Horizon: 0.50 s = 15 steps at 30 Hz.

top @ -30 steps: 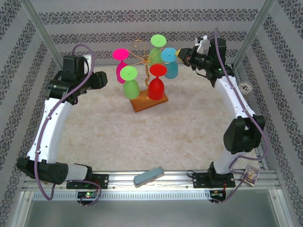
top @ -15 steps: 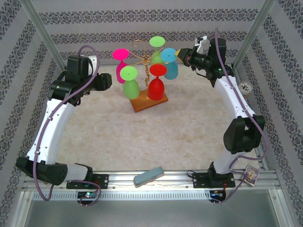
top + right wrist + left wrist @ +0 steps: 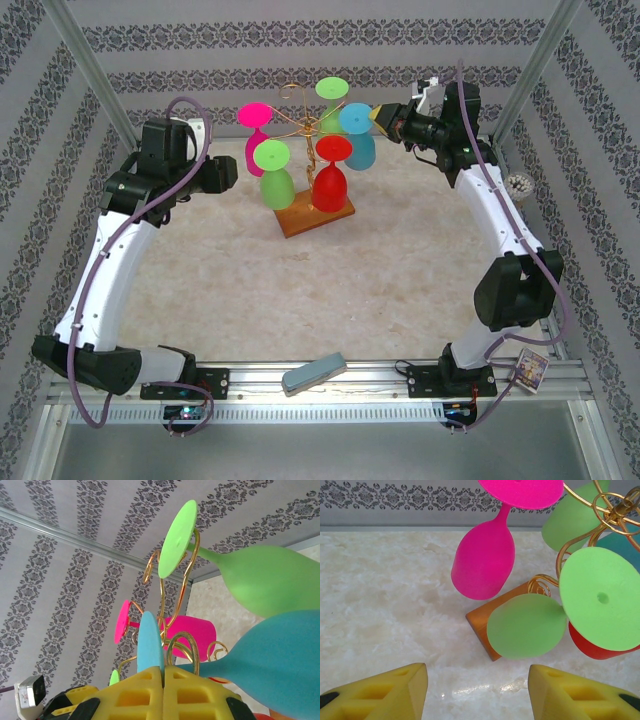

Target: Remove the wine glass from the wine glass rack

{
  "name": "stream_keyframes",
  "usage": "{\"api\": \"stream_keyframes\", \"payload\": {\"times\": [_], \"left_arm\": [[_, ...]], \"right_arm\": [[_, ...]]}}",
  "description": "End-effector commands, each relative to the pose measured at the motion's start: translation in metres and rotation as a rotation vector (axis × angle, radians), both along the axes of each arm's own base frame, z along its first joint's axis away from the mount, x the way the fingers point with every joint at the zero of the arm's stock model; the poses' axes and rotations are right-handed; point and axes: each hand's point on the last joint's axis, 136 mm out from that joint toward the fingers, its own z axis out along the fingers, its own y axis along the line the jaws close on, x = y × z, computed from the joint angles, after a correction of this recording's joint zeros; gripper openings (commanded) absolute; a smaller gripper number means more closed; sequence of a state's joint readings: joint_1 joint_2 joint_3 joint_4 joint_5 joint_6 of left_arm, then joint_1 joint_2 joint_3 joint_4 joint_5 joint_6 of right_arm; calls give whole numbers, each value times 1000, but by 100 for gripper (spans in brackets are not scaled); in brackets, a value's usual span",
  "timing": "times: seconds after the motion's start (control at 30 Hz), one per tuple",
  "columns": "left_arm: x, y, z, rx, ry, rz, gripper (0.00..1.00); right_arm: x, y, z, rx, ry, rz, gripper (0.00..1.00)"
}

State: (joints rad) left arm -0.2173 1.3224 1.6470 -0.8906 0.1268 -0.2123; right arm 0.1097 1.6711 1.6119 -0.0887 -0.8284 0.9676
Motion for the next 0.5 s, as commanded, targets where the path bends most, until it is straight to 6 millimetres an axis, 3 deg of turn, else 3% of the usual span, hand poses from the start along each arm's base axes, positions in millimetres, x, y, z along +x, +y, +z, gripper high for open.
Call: {"api": "stream_keyframes", "payload": {"times": [0.0, 0.23, 0.47], "left_arm": [[-5, -3, 9, 14, -40, -20, 56], [-7, -2, 12, 16, -50, -18, 56], [-10, -2, 14, 12, -57, -21, 56]], "right_arm": [[-20, 11, 26, 22, -56, 46, 0], [-25, 17, 25, 23, -48, 60, 0], [-26, 10, 20, 13, -36, 25, 0]]}}
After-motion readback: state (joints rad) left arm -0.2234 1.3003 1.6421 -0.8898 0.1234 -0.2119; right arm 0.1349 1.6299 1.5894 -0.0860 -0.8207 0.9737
